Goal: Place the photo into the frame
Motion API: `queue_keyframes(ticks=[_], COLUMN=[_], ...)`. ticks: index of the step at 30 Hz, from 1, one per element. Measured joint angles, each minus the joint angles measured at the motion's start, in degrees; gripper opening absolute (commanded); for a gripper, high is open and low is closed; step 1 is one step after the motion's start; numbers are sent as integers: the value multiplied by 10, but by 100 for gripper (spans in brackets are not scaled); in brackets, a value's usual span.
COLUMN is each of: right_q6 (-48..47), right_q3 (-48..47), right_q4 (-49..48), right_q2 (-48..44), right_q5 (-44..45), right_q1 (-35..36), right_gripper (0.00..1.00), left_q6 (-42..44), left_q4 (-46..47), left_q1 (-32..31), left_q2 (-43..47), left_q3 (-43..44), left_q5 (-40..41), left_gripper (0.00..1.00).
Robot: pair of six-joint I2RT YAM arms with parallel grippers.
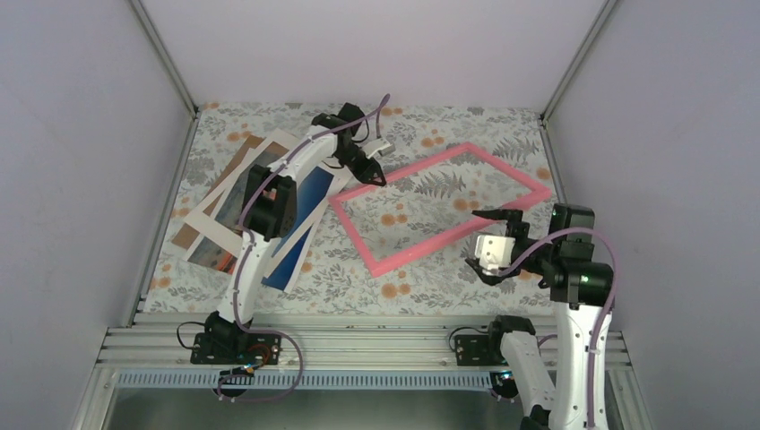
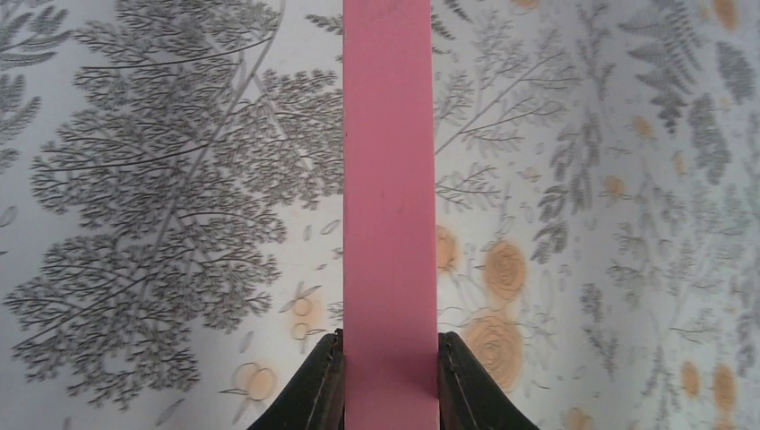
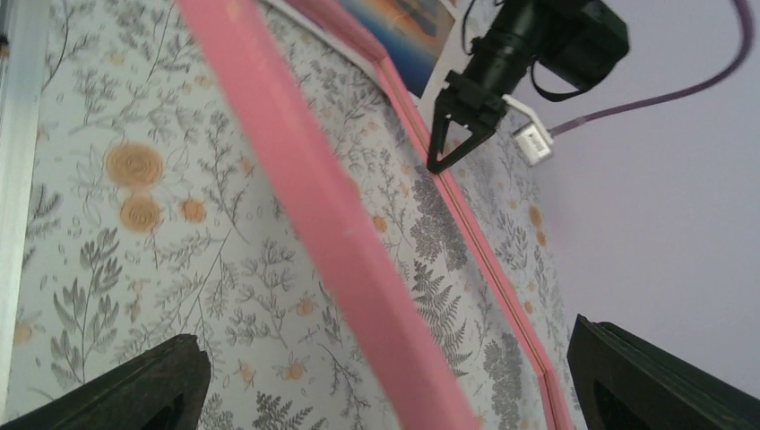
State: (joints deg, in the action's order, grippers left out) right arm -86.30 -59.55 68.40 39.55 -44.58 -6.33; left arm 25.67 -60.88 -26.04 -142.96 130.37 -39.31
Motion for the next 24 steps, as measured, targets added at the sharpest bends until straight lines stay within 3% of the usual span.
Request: queue_keyframes(ticks=[8,16,24], right_q6=[-115,-144,-143], right_q3=[48,49,81], right_q4=[-24,-67,-138], right_q2=[-19,33,45], right_q5=[38,73,142], right_q1=[0,16,91], right_gripper=[100,99,70], left_q6=[-11,-24,-28], left_q4=[-37,-45,-48], left_q1=[-5,-21,-28], left_q2=[-2,-2,-2], left_q3=[14,10,2], left_q5=[-46,-47,-44], left_gripper=[3,2,2])
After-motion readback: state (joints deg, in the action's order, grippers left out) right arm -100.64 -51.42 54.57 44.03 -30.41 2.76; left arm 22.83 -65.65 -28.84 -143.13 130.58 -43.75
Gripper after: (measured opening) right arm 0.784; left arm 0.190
